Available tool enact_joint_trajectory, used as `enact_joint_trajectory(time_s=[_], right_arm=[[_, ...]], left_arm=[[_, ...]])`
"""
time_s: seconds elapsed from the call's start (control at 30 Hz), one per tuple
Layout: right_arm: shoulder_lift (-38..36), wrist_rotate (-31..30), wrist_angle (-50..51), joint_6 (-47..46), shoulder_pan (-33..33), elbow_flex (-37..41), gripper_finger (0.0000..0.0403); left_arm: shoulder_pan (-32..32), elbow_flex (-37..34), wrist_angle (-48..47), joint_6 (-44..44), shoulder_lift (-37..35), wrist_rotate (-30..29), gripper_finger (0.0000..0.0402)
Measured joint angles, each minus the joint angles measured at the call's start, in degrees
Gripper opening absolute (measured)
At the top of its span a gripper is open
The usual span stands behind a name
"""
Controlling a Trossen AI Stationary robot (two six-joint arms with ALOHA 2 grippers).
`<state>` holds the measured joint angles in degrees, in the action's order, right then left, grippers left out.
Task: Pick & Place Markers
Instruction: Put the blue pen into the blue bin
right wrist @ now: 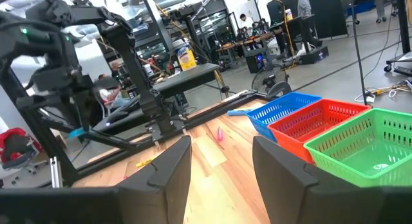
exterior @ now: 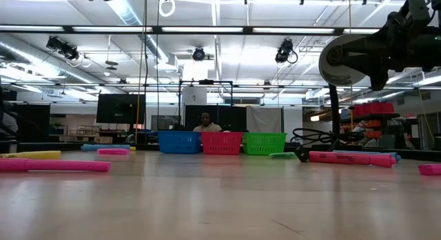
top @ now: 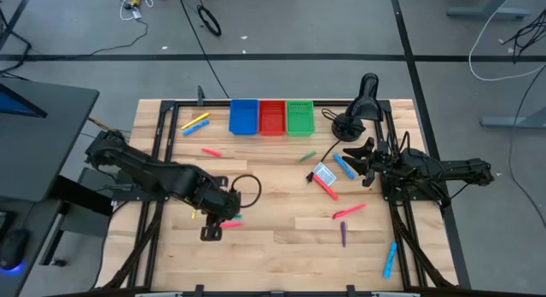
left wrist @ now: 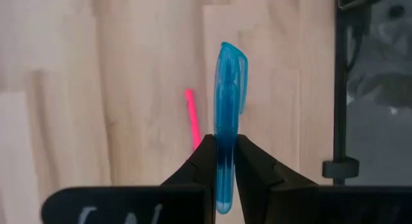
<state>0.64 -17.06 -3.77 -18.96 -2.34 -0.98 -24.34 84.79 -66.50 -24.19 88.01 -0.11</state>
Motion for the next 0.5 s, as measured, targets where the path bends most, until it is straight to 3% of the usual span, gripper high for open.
enact_joint_trajectory(time_s=[0.5], right_arm=[[0.0,0.0,0.0,0.0,0.0,0.0,0.0166]], left_arm=[[3.3,9.0,-12.5,-20.7,0.0,1.9,0.0035]])
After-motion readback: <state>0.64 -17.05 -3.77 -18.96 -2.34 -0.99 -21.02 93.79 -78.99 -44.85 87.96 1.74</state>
